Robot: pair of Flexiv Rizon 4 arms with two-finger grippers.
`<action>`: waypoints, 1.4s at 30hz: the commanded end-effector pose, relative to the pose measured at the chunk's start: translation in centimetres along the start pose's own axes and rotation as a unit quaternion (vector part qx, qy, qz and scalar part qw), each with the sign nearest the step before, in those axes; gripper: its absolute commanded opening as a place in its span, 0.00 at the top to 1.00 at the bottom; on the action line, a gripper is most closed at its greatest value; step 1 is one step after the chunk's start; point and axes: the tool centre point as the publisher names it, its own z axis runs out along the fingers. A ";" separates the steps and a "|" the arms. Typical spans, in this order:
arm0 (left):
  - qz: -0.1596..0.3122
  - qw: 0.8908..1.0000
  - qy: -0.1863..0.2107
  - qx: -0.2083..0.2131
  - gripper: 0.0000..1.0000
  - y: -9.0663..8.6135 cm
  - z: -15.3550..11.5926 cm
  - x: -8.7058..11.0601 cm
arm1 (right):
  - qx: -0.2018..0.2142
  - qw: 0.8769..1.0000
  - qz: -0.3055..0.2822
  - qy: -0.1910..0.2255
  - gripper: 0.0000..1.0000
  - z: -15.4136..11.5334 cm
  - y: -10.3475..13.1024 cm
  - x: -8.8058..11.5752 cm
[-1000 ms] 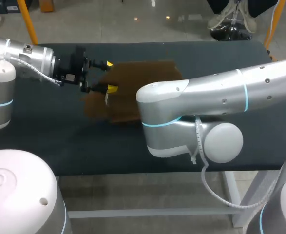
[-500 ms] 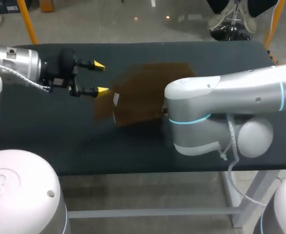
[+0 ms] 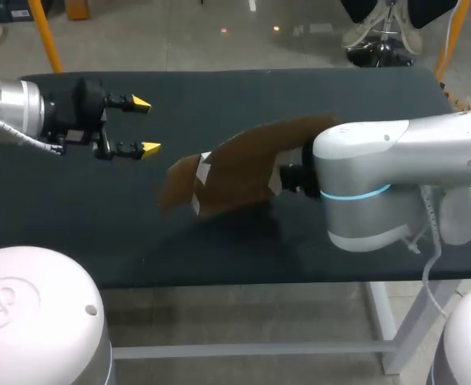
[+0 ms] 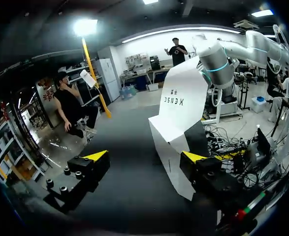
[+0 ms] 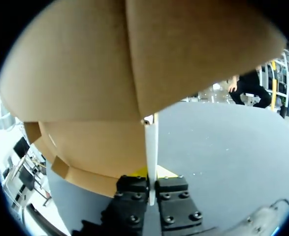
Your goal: Assemble the packaging by folding the flat box into shape, placing the metal phone stand inside, and closing the box properly
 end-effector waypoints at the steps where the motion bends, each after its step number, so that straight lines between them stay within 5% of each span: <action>1: 0.001 1.000 0.004 -0.002 0.00 -0.2 -1.2 0.3 | 0.028 0.993 -0.001 0.111 1.00 -0.6 0.9 -0.6; 24: 0.025 0.999 0.005 -0.044 0.00 -0.8 -4.1 -0.3 | 0.125 0.975 0.005 0.182 1.00 -0.3 2.2 -0.8; 32: 0.033 0.997 0.031 -0.068 0.00 -1.1 -5.1 -0.8 | 0.183 0.965 0.020 0.187 1.00 -0.1 2.7 -1.2; 35: 0.033 0.997 0.031 -0.068 0.00 -1.1 -5.1 -0.8 | 0.235 0.954 0.025 0.184 1.00 0.1 2.9 -1.4; 42: 0.033 0.997 0.031 -0.068 0.00 -1.1 -5.1 -0.8 | 0.235 0.954 0.025 0.184 1.00 0.1 2.9 -1.4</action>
